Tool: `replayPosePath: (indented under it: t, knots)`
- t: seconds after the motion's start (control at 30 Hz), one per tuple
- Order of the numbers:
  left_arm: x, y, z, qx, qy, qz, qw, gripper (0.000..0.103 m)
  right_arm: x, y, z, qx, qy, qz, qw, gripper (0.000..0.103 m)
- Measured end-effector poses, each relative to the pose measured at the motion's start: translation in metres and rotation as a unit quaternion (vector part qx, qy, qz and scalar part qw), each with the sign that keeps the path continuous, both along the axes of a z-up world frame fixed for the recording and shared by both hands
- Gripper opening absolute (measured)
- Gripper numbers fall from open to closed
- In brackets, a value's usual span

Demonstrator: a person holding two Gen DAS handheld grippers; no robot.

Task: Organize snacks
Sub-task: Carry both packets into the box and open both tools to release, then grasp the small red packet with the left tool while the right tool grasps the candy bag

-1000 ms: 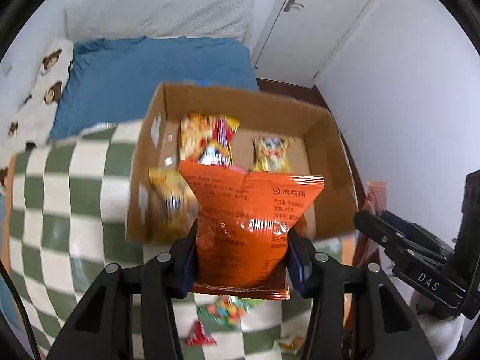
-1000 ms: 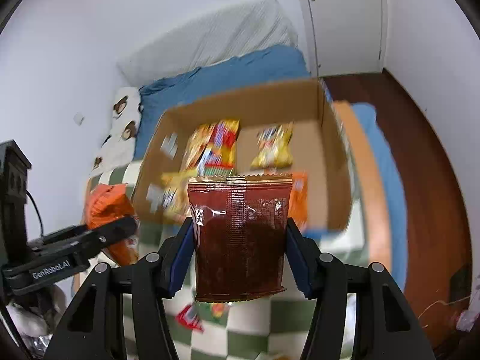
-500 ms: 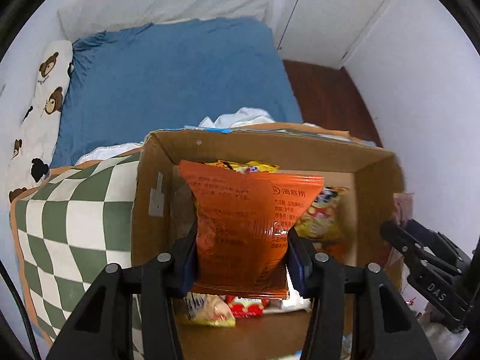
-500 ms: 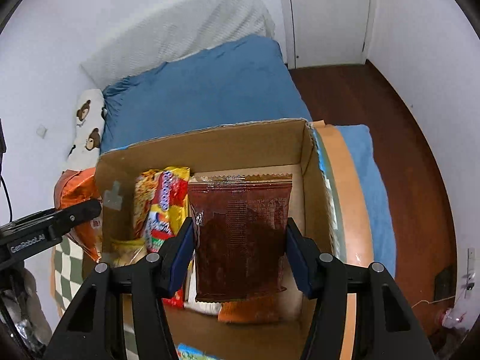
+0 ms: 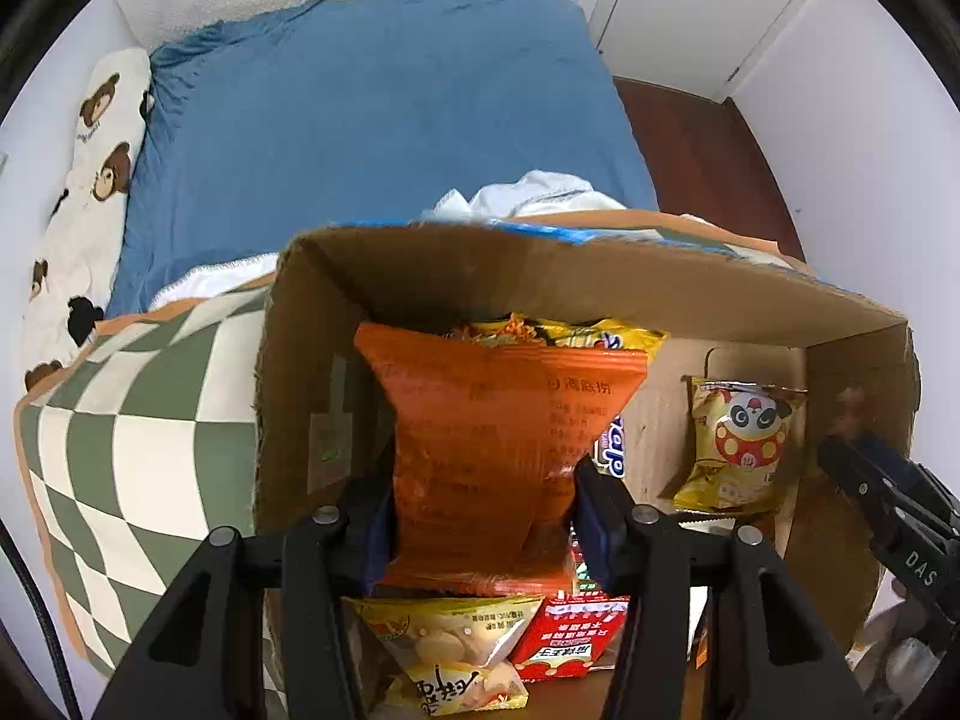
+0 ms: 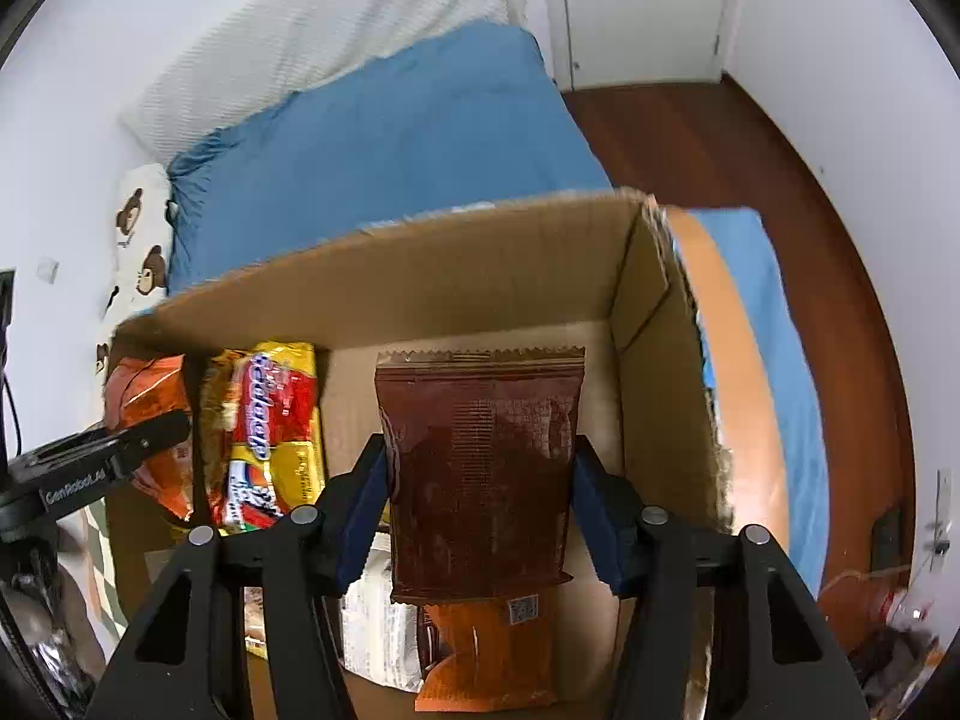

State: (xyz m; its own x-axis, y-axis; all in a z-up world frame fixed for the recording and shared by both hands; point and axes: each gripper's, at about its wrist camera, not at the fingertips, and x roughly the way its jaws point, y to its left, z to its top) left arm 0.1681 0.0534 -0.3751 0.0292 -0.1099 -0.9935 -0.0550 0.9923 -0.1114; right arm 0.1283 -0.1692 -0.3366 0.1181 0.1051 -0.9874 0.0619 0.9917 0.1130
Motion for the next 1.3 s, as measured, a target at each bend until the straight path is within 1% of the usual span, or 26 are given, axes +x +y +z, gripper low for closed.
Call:
replayPosePath:
  t: [0.03, 0.07, 0.1, 0.13, 0.27, 0.5, 0.57, 0.7, 0.83, 0.93, 1.07, 1.17, 1.2, 1.3]
  knots:
    - [0.000, 0.000, 0.000, 0.003, -0.005, -0.001, 1.0000, 0.062, 0.000, 0.001, -0.001, -0.009, -0.001, 0.001, 1.000, 0.078]
    - [0.001, 0.001, 0.001, 0.010, -0.012, -0.001, 0.9999, 0.080, -0.001, 0.002, -0.002, -0.013, 0.000, 0.000, 1.000, 0.085]
    - [0.001, 0.002, 0.002, 0.009, -0.021, 0.001, 0.9997, 0.087, 0.000, 0.003, -0.002, -0.014, 0.000, -0.001, 1.000, 0.094]
    - [0.001, 0.003, 0.002, 0.000, -0.024, 0.004, 0.9997, 0.089, 0.000, 0.004, -0.003, -0.014, 0.000, -0.001, 1.000, 0.094]
    - [0.000, 0.002, 0.001, 0.002, -0.022, 0.001, 0.9998, 0.091, 0.000, 0.007, -0.004, -0.025, 0.003, 0.003, 1.000, 0.094]
    - [-0.011, -0.003, 0.003, 0.003, -0.022, 0.000, 0.9997, 0.091, -0.014, 0.010, 0.000, -0.032, 0.002, 0.010, 0.999, 0.094]
    - [-0.020, -0.006, 0.005, 0.004, -0.024, -0.006, 0.9997, 0.091, -0.023, 0.011, 0.003, -0.034, -0.001, 0.009, 0.999, 0.094]
    - [-0.047, -0.012, 0.015, 0.008, -0.044, -0.015, 0.9989, 0.091, -0.045, 0.016, 0.007, -0.038, -0.012, 0.015, 0.999, 0.094]
    - [-0.073, -0.014, 0.026, 0.004, -0.063, -0.011, 0.9980, 0.091, -0.071, 0.024, 0.014, -0.042, -0.023, 0.026, 0.999, 0.094]
    - [-0.092, -0.015, 0.037, 0.001, -0.077, -0.006, 0.9970, 0.091, -0.089, 0.028, 0.025, -0.043, -0.036, 0.031, 0.998, 0.094]
    - [-0.118, -0.017, 0.056, 0.016, -0.109, -0.004, 0.9939, 0.091, -0.111, 0.030, 0.048, -0.043, -0.063, 0.034, 0.996, 0.094]
    - [-0.137, -0.018, 0.073, 0.023, -0.138, -0.006, 0.9901, 0.091, -0.125, 0.030, 0.069, -0.056, -0.087, 0.033, 0.994, 0.094]
    - [-0.145, -0.019, 0.080, 0.031, -0.149, -0.008, 0.9883, 0.091, -0.131, 0.031, 0.075, -0.061, -0.095, 0.031, 0.993, 0.094]
    - [-0.167, -0.022, 0.097, 0.039, -0.172, -0.011, 0.9843, 0.091, -0.152, 0.029, 0.096, -0.066, -0.121, 0.024, 0.990, 0.094]
